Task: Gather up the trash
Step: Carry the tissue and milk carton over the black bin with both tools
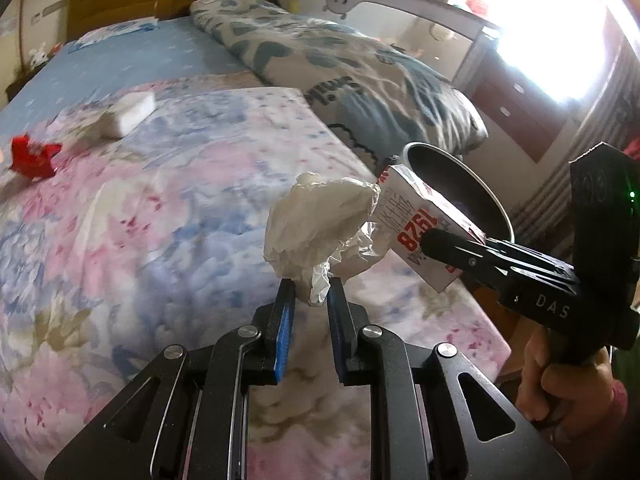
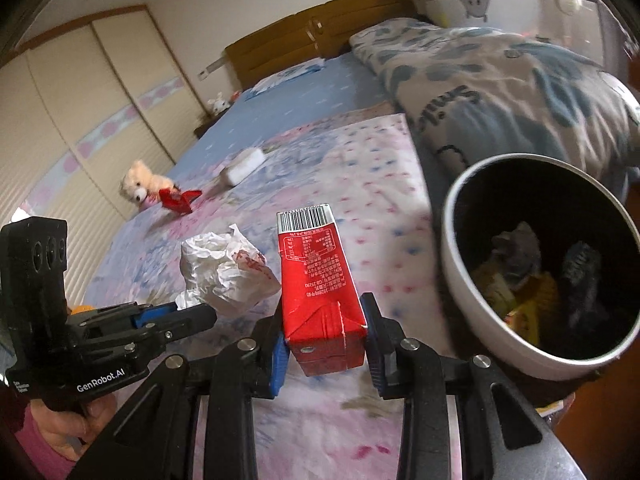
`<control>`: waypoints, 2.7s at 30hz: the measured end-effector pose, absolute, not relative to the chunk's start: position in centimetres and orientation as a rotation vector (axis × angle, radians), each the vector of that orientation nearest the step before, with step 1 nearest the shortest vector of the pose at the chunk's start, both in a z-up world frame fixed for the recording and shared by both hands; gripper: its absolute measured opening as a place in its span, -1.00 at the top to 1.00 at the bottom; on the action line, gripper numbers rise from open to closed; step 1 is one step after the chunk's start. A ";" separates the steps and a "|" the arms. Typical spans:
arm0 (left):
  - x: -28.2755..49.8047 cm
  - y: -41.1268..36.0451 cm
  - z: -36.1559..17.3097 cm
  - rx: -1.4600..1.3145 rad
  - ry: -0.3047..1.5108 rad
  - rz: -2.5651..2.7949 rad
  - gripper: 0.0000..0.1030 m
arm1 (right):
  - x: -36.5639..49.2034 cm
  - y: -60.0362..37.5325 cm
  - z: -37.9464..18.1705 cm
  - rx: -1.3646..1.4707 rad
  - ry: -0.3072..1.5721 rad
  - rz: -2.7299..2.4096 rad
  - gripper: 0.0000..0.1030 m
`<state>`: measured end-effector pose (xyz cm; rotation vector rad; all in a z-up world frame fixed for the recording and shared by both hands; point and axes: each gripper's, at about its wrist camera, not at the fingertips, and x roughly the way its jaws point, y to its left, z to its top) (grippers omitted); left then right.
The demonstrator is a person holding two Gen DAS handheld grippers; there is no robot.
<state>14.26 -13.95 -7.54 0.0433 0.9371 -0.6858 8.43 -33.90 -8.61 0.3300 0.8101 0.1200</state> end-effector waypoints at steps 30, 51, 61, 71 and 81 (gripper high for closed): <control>12.9 -23.5 -5.8 0.145 0.919 -0.829 0.70 | 4.0 -43.5 -6.5 0.403 0.732 -0.082 0.37; 13.8 -29.1 -5.3 0.216 0.917 -0.881 0.70 | 3.6 -48.2 -6.5 0.438 0.716 -0.166 0.37; 14.2 -30.8 -5.4 0.239 0.921 -0.882 0.70 | 4.3 -49.3 -6.0 0.432 0.706 -0.177 0.37; 14.8 -32.1 -5.8 0.254 0.933 -0.880 0.70 | 5.2 -49.8 -6.5 0.429 0.727 -0.186 0.37; 15.3 -33.1 -6.0 0.258 0.935 -0.885 0.70 | 5.8 -50.5 -7.6 0.432 0.752 -0.197 0.37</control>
